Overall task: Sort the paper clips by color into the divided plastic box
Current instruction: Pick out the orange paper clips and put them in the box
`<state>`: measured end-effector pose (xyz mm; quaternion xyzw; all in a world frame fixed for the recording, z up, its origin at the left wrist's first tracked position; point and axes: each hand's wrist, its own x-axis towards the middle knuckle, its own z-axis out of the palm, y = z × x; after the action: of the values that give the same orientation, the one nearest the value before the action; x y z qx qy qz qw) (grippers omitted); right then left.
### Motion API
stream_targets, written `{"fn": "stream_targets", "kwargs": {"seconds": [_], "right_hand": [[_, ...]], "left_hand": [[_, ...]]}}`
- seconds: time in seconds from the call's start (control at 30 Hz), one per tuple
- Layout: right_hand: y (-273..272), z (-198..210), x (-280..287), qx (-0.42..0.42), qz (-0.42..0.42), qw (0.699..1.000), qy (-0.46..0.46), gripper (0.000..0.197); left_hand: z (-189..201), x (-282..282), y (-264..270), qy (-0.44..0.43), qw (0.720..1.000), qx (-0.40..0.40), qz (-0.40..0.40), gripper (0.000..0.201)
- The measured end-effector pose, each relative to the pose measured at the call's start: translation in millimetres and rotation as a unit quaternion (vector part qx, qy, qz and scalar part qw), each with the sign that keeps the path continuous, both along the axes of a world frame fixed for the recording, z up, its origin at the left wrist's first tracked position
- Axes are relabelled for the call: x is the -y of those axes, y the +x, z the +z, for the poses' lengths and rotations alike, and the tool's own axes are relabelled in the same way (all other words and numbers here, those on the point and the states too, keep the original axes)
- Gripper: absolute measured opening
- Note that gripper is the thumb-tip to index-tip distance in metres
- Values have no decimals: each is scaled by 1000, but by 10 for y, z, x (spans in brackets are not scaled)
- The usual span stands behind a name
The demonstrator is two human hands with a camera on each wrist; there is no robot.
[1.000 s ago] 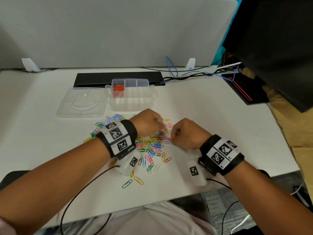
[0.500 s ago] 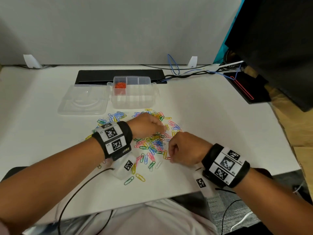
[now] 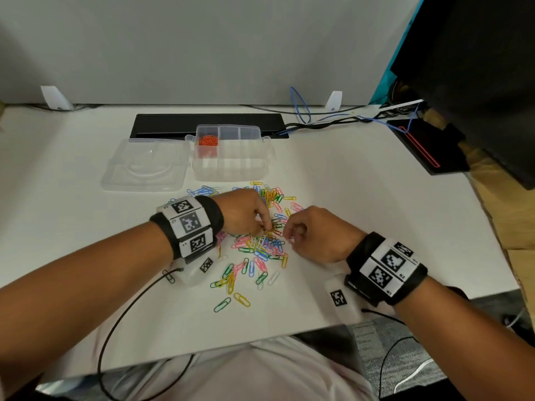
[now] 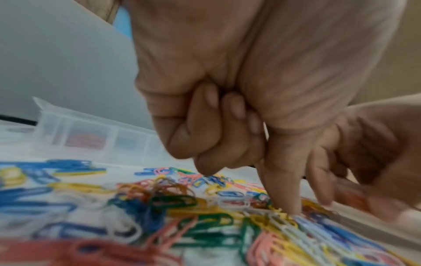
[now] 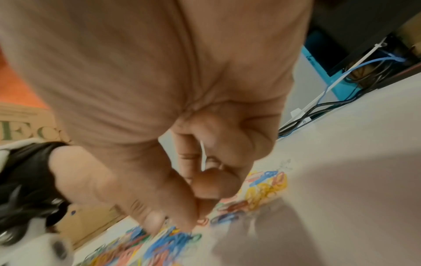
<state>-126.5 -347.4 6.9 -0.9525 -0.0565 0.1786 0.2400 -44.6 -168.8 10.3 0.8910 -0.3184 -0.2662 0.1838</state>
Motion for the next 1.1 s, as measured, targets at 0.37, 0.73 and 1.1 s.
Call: {"fn": "stream_targets", "kwargs": {"seconds": [0.37, 0.73, 1.1], "right_hand": [[337, -76, -201, 9, -57, 997, -46, 4], [318, -94, -203, 38, -3, 997, -65, 21], [270, -72, -76, 49, -37, 996, 63, 25]], "left_hand": [[-28, -69, -36, -17, 1000, -13, -9, 15], [11, -182, -46, 0, 1000, -14, -17, 30], [-67, -101, -39, 33, 996, 71, -36, 6]]}}
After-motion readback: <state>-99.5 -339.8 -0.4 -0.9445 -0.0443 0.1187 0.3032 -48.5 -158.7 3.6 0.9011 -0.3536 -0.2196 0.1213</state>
